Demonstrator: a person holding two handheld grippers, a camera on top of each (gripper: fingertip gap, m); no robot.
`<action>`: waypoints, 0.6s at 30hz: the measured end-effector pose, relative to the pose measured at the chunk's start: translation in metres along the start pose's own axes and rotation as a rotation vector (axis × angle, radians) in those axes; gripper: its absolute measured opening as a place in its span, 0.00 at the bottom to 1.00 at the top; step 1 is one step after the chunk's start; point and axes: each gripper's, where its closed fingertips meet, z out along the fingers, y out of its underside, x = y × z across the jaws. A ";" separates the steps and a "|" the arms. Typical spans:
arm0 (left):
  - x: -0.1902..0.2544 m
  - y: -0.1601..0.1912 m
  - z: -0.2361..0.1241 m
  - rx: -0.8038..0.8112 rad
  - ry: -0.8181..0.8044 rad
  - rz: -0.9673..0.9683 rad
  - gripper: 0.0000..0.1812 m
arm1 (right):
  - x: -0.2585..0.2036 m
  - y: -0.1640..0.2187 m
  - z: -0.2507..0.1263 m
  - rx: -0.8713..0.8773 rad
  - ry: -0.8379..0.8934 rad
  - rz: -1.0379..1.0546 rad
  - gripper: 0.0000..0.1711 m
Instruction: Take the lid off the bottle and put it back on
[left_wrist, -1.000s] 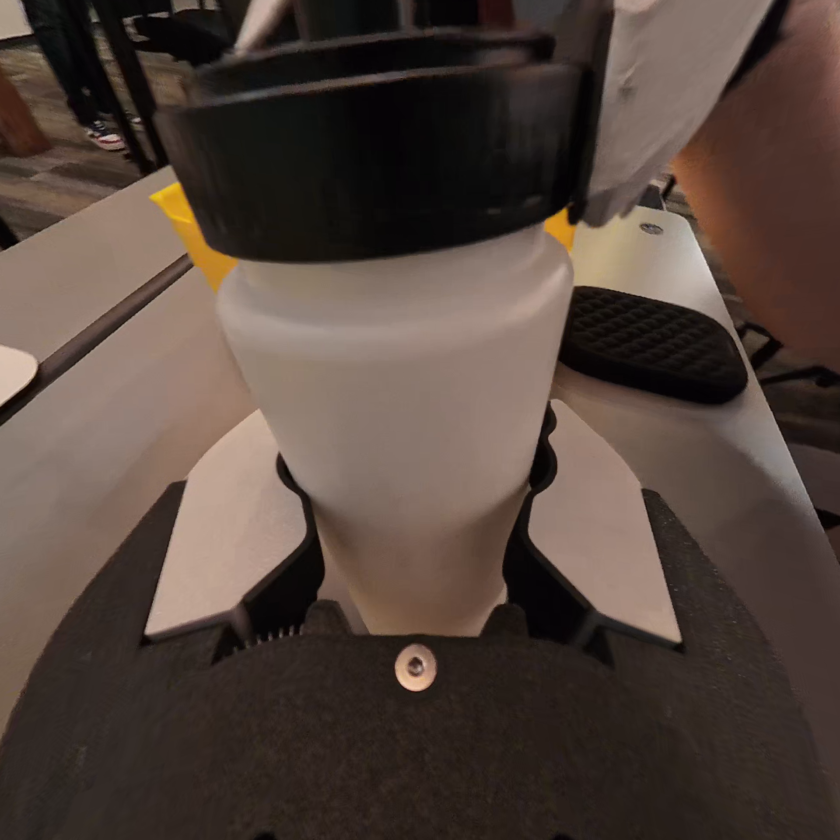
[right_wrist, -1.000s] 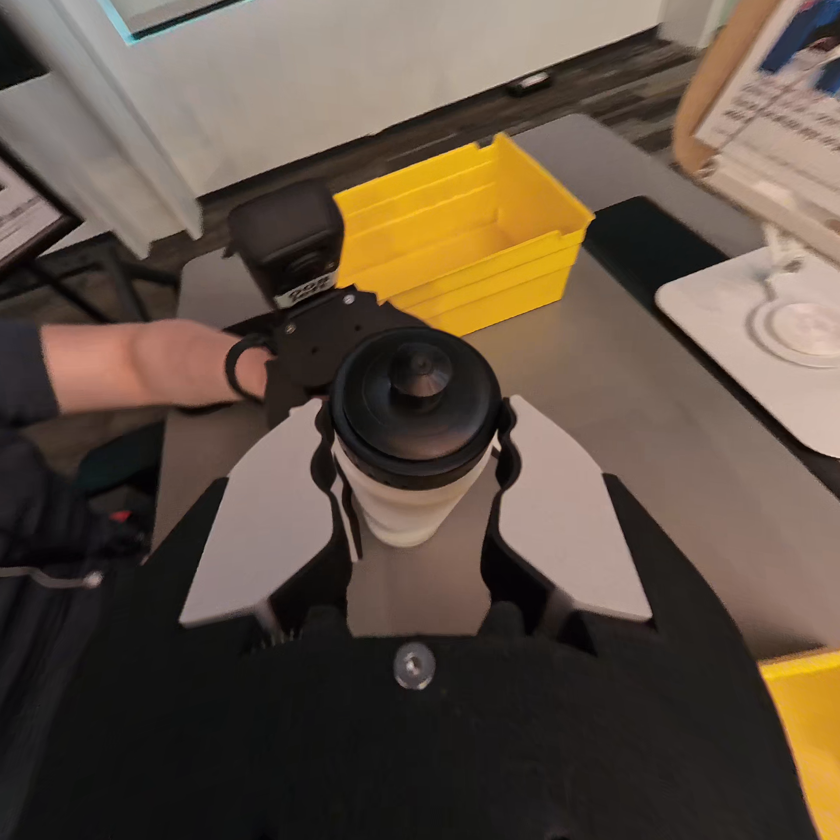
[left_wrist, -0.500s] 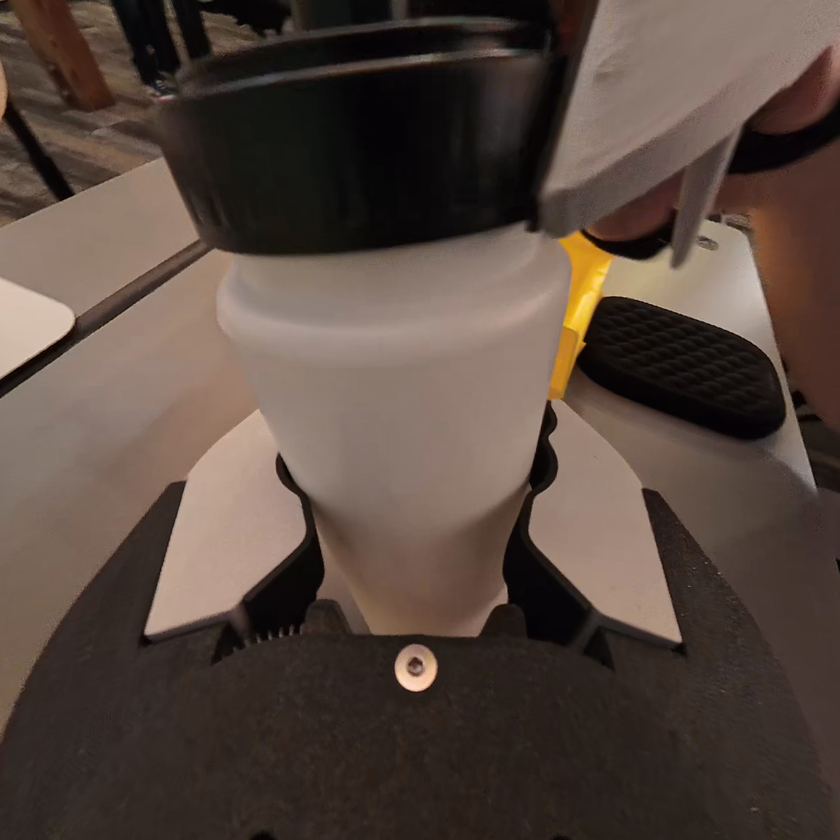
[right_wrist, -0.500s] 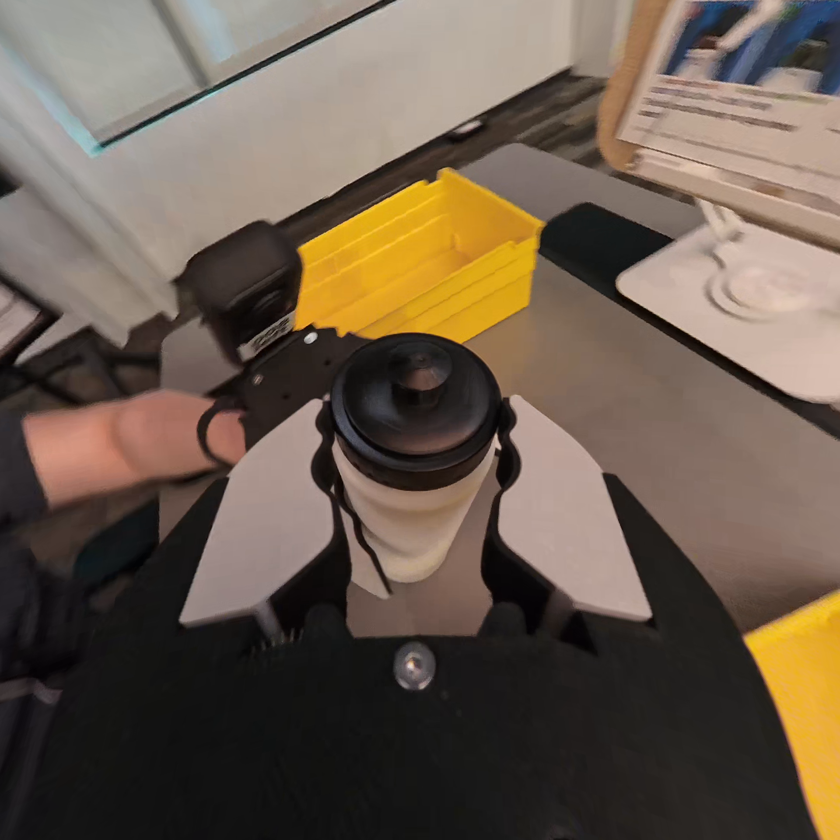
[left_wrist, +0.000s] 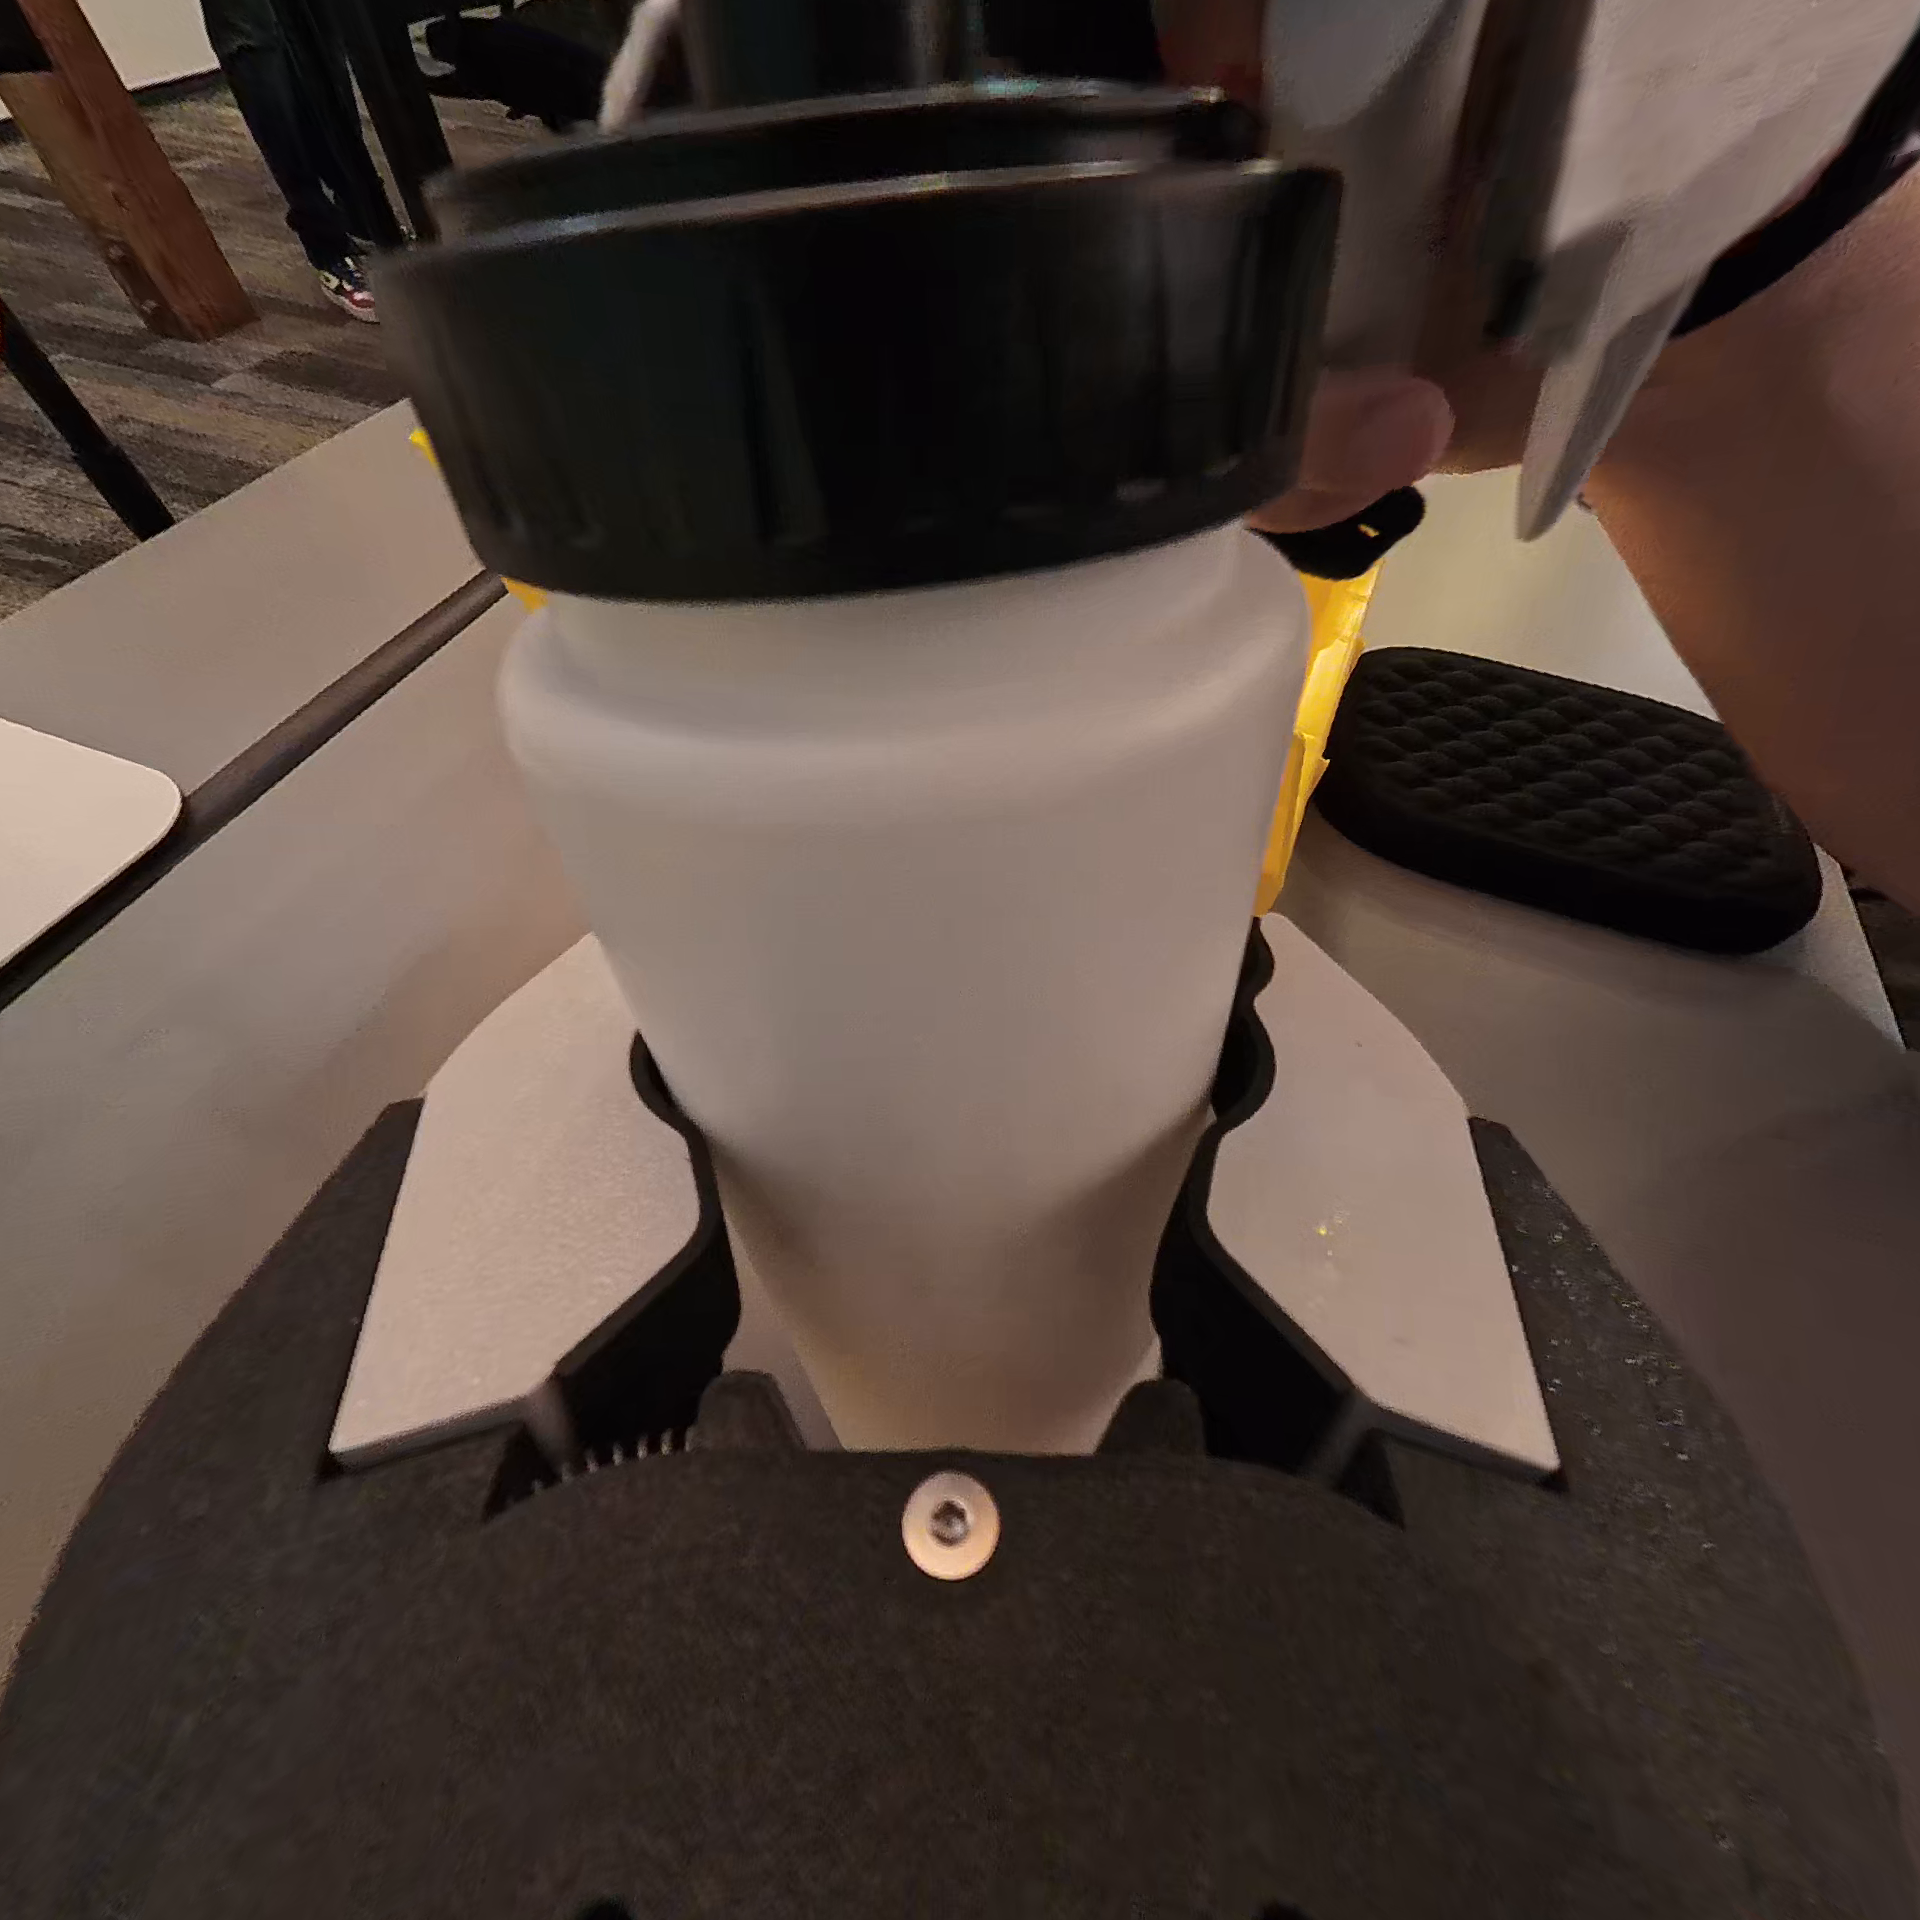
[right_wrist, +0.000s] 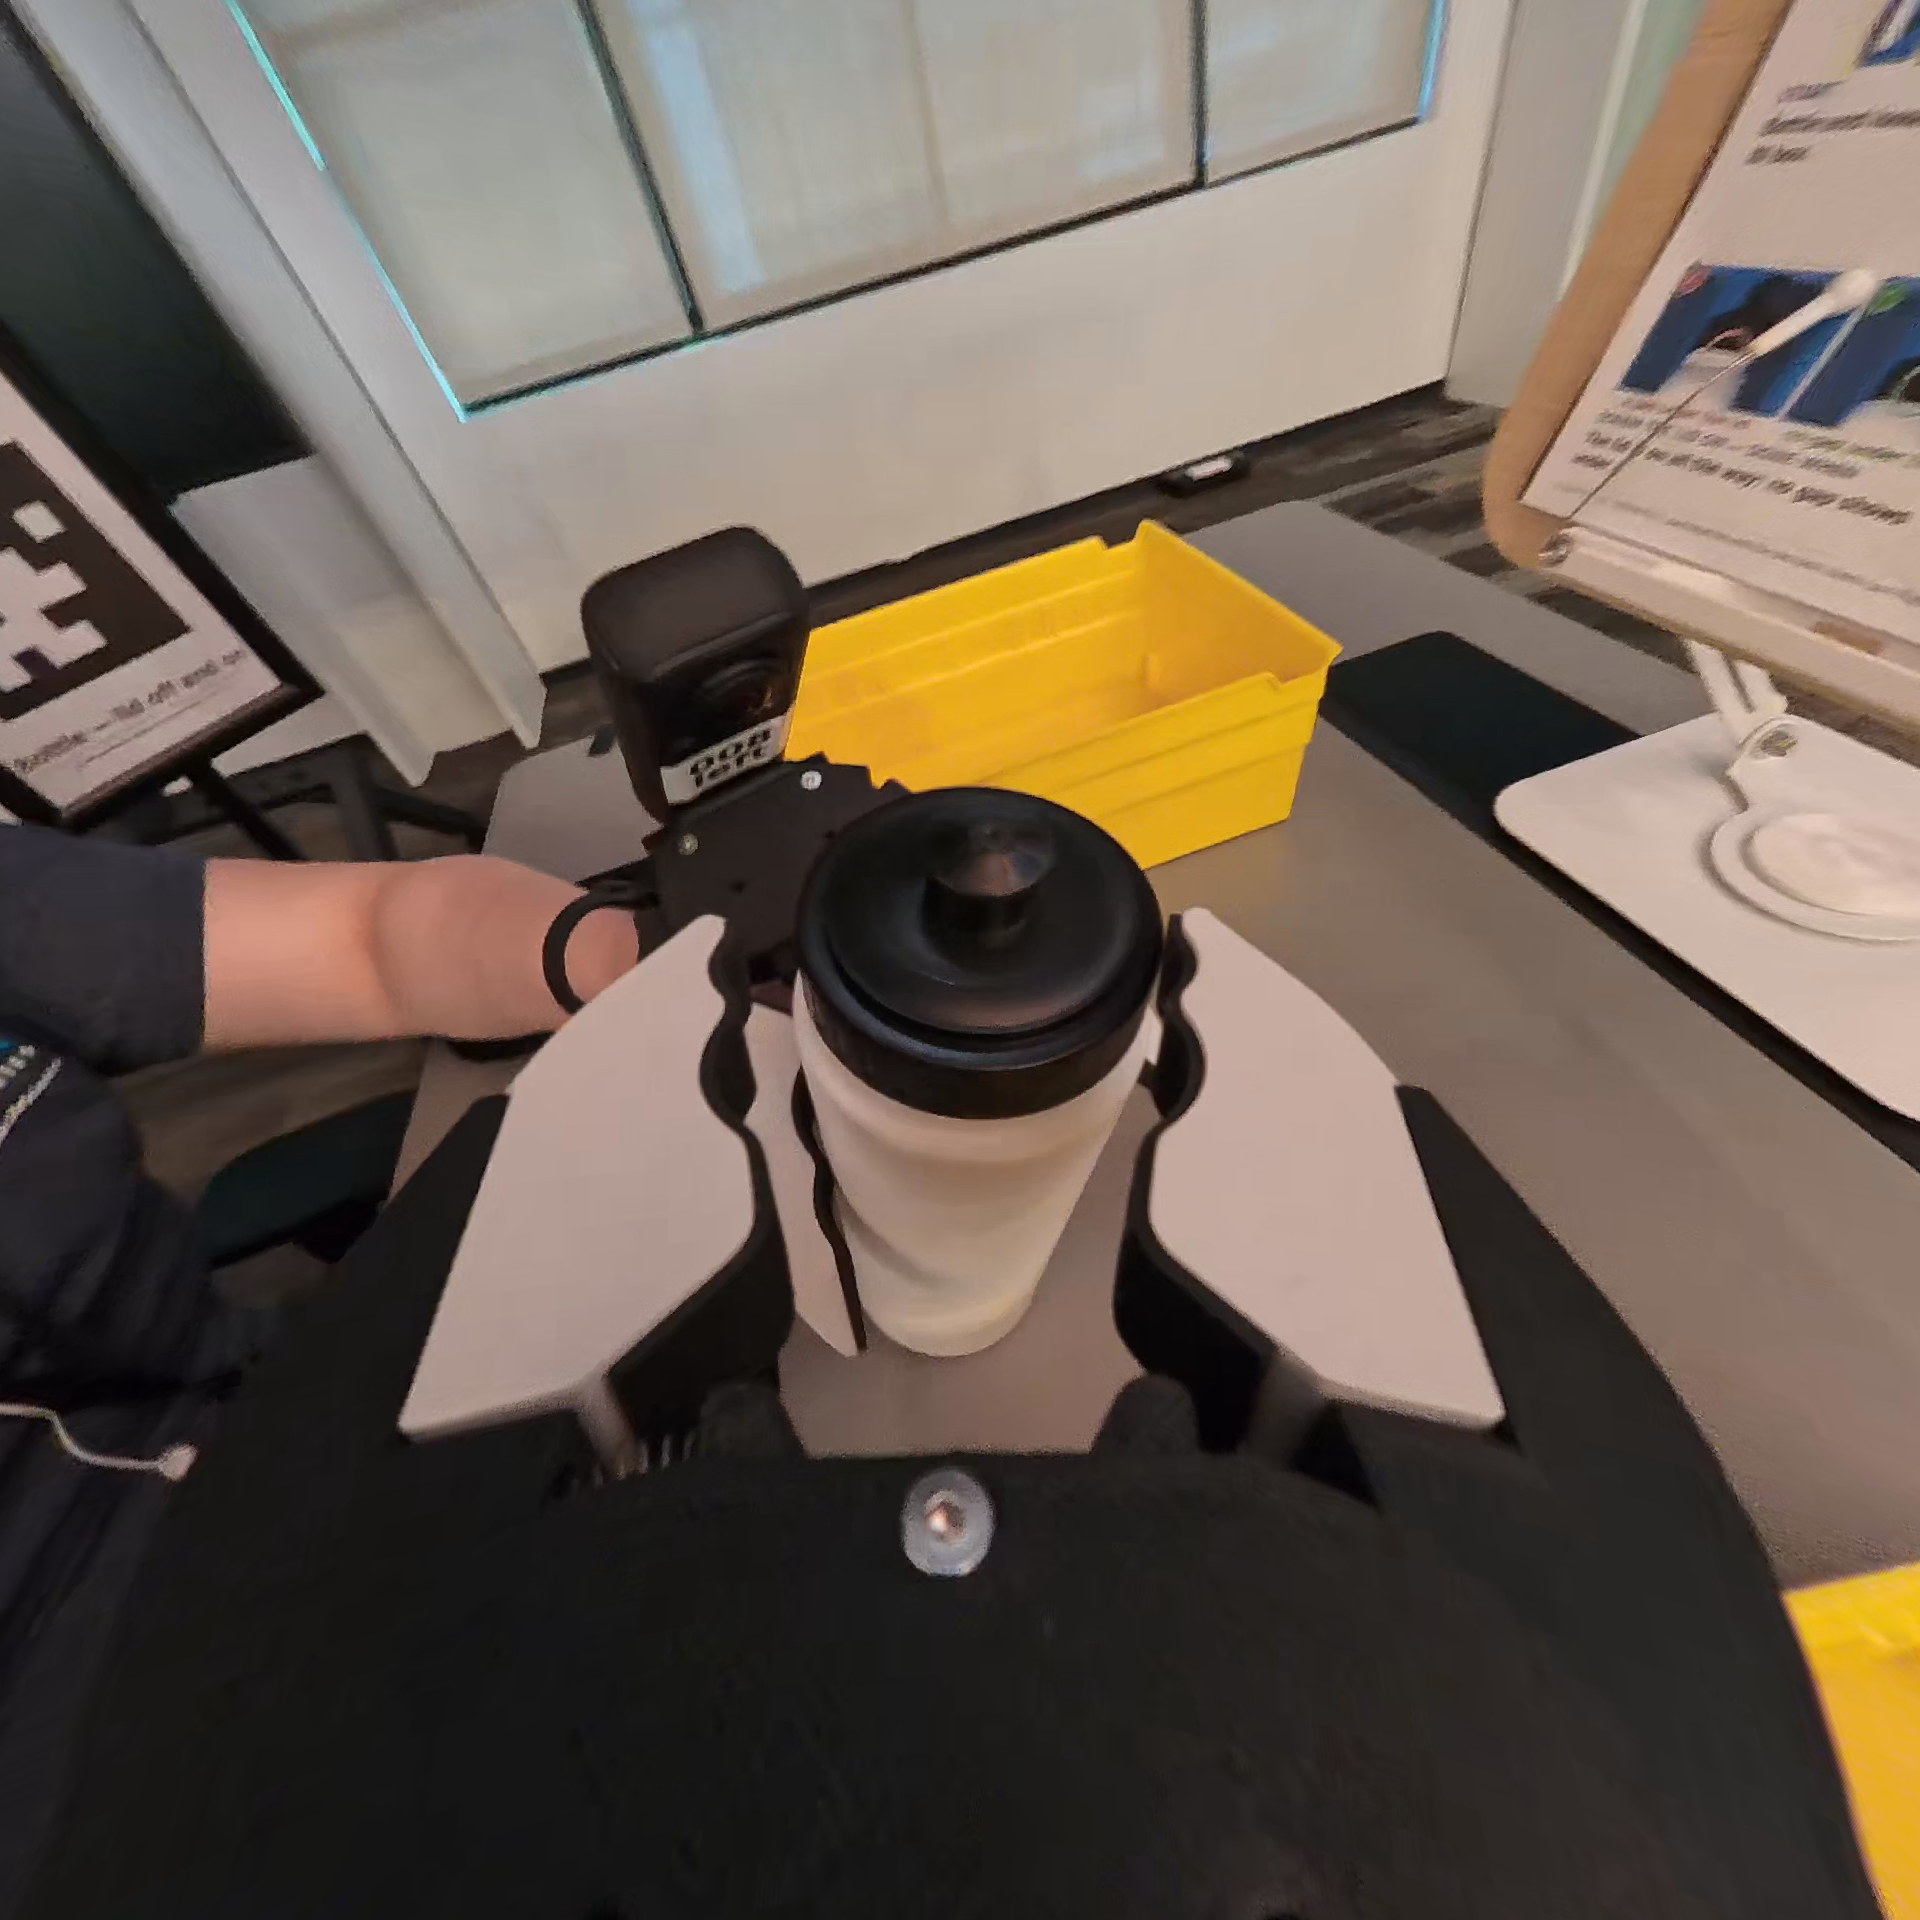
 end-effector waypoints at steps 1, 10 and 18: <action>0.000 0.000 0.000 -0.002 -0.001 0.008 0.56 | 0.002 0.003 0.002 -0.022 0.012 -0.013 0.42; -0.010 0.002 -0.003 -0.019 -0.105 -0.065 0.56 | 0.012 0.003 0.011 0.064 0.381 0.201 0.41; -0.004 0.001 -0.001 -0.001 -0.049 0.000 0.56 | 0.000 0.002 0.003 0.027 0.177 0.015 0.45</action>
